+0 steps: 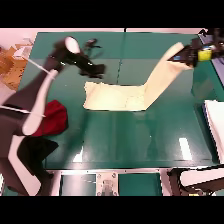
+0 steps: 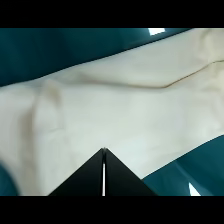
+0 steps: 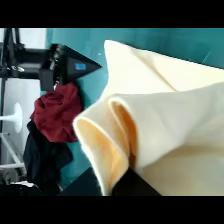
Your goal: Fold the shirts.
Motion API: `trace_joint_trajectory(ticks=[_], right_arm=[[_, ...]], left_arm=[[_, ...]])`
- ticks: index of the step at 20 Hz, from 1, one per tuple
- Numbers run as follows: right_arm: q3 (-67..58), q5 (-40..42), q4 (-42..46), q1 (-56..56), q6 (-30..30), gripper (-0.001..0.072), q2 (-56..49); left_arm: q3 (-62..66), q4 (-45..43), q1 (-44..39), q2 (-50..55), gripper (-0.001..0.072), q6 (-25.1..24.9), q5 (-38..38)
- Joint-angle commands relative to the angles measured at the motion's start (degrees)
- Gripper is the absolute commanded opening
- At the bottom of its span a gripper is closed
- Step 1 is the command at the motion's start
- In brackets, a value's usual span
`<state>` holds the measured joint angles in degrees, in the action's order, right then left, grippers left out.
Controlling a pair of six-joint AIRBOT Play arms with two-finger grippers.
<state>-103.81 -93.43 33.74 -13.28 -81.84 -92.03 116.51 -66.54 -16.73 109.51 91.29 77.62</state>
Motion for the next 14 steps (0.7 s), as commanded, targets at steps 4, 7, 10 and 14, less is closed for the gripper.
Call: trace_joint_trajectory(ticks=[4,7,10,14], right_arm=[[4.20,28.79,9.64,26.80,-12.72,0.0012,-3.04],[5.49,47.23,8.22,40.57,-14.19,0.0014,-11.67],[5.40,59.47,5.31,50.84,-13.49,0.0551,-19.85],[5.29,47.69,12.46,43.67,-13.55,0.0551,-16.31]], left_arm=[[-0.04,-8.50,12.61,-4.68,0.0022,-1.95,15.52],[-0.04,-8.68,14.36,-4.68,0.0022,-3.34,16.48],[-0.04,-8.55,14.40,-4.68,0.0022,-4.85,16.44],[-0.04,-8.63,14.40,-4.68,0.0022,-6.34,16.44]])
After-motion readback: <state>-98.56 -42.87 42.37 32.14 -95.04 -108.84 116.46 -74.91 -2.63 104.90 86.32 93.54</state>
